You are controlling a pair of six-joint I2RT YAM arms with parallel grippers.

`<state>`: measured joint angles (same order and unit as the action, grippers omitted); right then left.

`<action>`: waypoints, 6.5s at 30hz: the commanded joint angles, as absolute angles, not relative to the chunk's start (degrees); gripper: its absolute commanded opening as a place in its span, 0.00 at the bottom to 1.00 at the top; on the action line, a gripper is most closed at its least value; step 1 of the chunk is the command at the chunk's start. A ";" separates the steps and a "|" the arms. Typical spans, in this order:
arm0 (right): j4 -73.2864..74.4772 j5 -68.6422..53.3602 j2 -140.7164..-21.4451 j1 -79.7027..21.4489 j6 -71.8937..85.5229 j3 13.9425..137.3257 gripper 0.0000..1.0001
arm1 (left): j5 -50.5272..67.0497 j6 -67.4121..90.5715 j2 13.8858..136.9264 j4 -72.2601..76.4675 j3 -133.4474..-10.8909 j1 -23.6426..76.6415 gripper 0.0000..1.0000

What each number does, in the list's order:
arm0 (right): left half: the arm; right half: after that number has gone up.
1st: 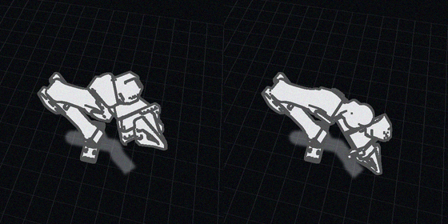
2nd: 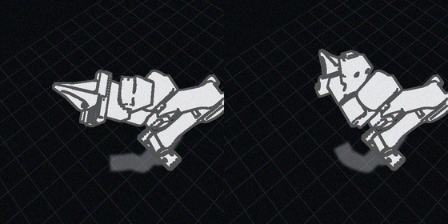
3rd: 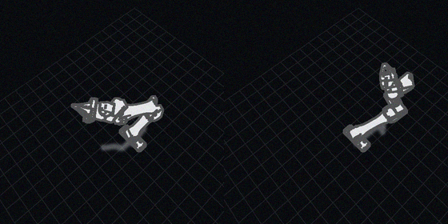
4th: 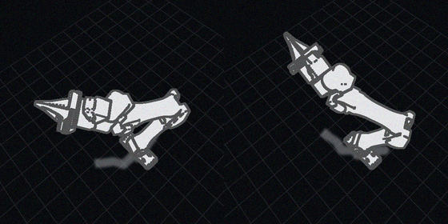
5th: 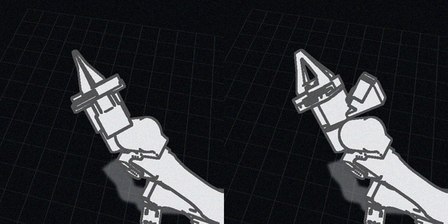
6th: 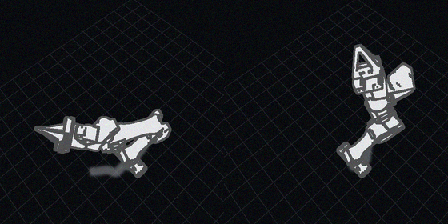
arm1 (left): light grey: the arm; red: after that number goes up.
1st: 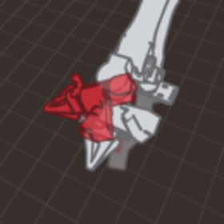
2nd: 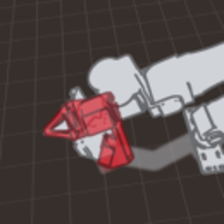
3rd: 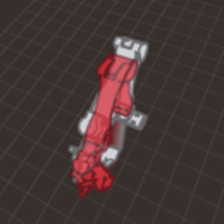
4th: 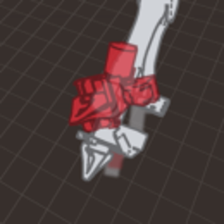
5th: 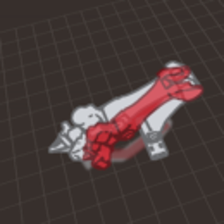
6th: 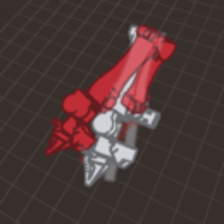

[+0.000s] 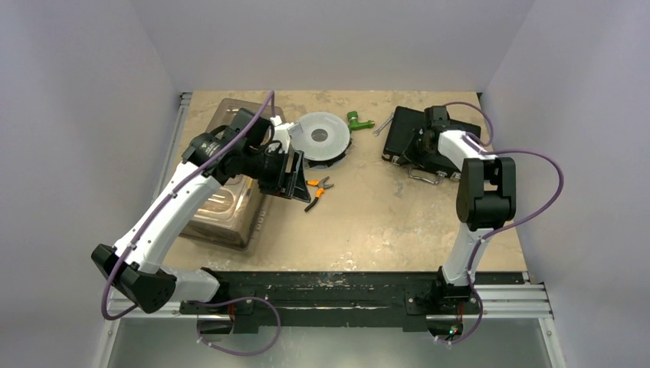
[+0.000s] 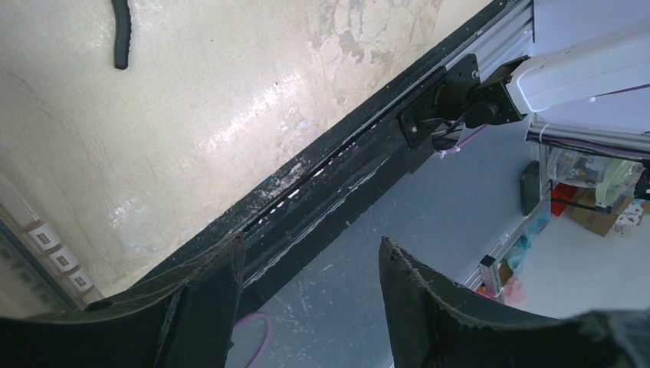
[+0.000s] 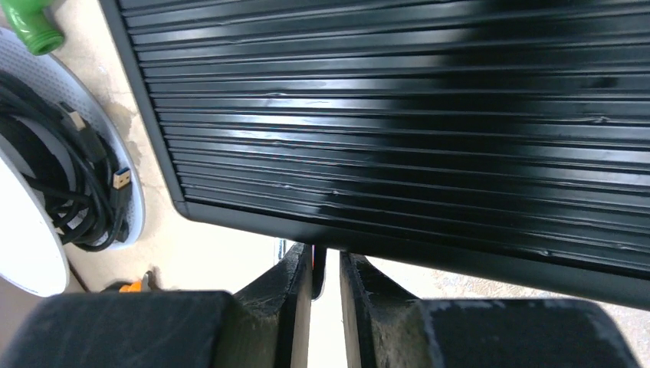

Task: Pack up texas hold em set

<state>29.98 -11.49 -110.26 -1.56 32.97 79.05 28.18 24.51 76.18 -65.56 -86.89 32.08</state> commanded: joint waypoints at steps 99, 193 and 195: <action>25.17 15.79 -106.44 -19.49 25.99 79.97 0.48 | 30.23 18.50 82.17 -67.05 -94.05 33.99 0.63; 35.38 15.90 -87.86 -1.01 28.05 70.03 0.56 | 28.83 17.38 83.63 -66.78 -94.15 33.95 0.63; 36.11 15.00 -85.16 3.02 28.99 67.76 0.60 | 28.49 16.75 83.46 -66.78 -93.53 33.98 0.63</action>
